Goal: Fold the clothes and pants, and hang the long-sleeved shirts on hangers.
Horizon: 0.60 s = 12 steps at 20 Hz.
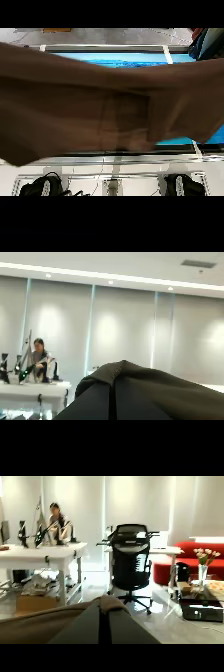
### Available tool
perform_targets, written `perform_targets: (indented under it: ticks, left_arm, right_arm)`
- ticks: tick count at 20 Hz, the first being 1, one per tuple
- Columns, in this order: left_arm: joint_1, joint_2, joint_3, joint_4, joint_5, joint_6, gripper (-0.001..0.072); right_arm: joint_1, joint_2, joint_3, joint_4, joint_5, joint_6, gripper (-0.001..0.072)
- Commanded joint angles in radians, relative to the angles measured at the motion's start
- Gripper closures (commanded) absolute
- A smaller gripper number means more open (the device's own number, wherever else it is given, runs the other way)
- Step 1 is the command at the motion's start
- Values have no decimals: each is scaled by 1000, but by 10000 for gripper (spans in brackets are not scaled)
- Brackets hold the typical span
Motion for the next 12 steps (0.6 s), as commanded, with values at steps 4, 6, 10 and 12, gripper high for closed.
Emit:
perform_targets:
  ticks: [4,6,10,12]
  left_arm:
    - [1,-247,-3,1,-248,1,697]
    - [-12,-422,-3,1,-373,1,696]
    - [-98,-813,-3,1,-382,47,696]
    - [-136,-974,-3,1,-291,98,696]
  right_arm:
    - [3,-291,7,-35,185,106,699]
    - [43,-484,7,-23,269,105,698]
    - [216,-874,7,-47,261,52,697]
    - [286,-1041,7,-58,135,37,697]
